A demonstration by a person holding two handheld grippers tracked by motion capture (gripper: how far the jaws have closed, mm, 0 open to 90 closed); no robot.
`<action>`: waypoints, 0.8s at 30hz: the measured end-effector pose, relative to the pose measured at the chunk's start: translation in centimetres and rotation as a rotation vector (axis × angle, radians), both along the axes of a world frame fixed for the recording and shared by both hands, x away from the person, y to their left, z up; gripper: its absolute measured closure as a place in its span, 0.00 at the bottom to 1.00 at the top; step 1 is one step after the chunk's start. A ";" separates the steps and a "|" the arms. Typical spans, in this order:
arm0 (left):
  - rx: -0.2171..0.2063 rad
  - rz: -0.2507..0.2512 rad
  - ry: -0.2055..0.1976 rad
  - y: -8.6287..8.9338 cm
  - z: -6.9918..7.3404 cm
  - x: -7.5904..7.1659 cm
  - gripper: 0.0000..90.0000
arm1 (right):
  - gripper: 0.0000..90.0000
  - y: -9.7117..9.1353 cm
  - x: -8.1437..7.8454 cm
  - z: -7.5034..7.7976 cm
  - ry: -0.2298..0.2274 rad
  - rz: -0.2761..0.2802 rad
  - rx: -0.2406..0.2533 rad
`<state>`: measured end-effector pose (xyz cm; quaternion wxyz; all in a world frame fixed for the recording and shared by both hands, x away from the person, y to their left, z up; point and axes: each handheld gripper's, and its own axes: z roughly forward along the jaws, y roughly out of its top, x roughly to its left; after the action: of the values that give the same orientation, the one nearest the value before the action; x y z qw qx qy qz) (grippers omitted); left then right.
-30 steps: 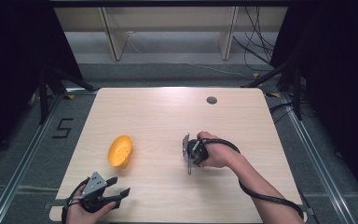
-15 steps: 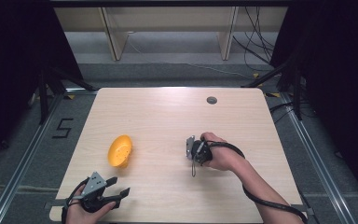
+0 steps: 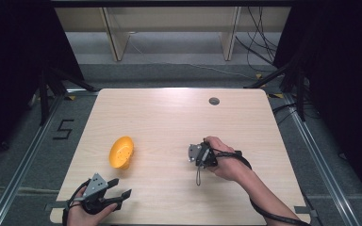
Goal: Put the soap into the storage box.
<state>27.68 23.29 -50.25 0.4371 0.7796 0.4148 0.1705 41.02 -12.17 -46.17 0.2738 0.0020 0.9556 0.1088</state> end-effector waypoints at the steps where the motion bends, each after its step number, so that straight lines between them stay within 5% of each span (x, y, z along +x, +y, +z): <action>1: 0.000 0.000 0.000 0.0 0.0 0.0 0.37 | 0.56 0.0 -0.3 0.1 -0.014 -0.011 0.005; 8: -0.018 -0.004 -0.003 -0.2 0.0 0.0 0.37 | 0.56 -0.1 -1.8 0.5 -0.104 0.017 0.038; 12: -0.066 -0.008 0.005 -0.5 0.2 0.3 0.37 | 0.56 -0.1 -2.7 0.7 -0.148 0.009 0.055; 14: -0.066 -0.012 0.001 -0.7 0.5 0.7 0.37 | 0.56 0.0 -2.8 1.0 -0.206 0.085 0.057; 15: -0.078 -0.014 -0.008 -0.9 0.8 0.9 0.37 | 0.56 0.0 -3.4 1.0 -0.215 0.052 0.071; 24: -0.146 -0.101 -0.078 -4.2 5.1 3.8 0.37 | 0.56 0.6 -6.3 1.6 -0.343 0.085 0.075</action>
<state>31.51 19.08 -45.19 0.5167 0.7583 0.3691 0.1477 34.76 -11.61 -44.52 0.4278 -0.0469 0.8893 0.1546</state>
